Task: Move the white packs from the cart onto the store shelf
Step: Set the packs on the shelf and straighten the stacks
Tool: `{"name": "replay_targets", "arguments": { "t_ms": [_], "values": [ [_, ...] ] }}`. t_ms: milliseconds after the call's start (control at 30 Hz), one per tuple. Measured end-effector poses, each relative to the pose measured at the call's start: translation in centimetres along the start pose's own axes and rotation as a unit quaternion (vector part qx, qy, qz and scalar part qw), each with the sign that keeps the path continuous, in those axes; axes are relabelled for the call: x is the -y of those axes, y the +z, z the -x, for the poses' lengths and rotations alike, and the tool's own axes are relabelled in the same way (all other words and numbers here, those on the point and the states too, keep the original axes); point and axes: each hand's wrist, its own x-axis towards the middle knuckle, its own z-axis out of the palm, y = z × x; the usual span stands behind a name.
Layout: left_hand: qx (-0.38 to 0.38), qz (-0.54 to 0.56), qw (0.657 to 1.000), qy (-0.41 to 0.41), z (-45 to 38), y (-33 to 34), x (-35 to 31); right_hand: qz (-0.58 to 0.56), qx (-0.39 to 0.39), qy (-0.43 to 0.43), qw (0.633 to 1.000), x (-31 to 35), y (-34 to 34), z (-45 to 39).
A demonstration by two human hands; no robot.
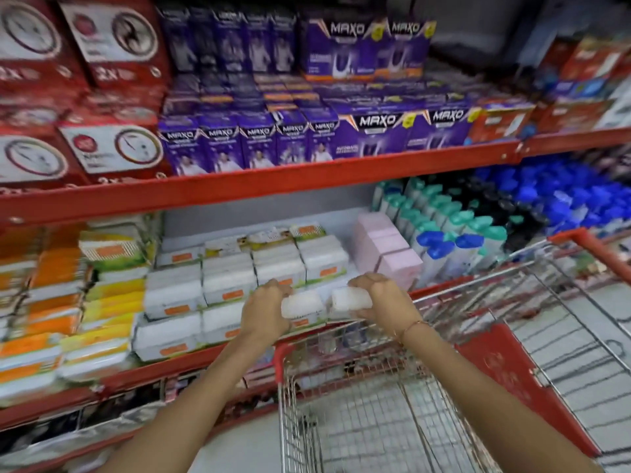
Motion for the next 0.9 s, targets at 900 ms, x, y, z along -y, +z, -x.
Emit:
{"name": "replay_targets", "arguments": {
  "t_ms": [900],
  "values": [
    [-0.054, 0.090, 0.994, -0.034, -1.2, 1.5, 2.4, -0.057, 0.010, 0.080, 0.995, 3.6, 3.3, -5.6]
  ]
}}
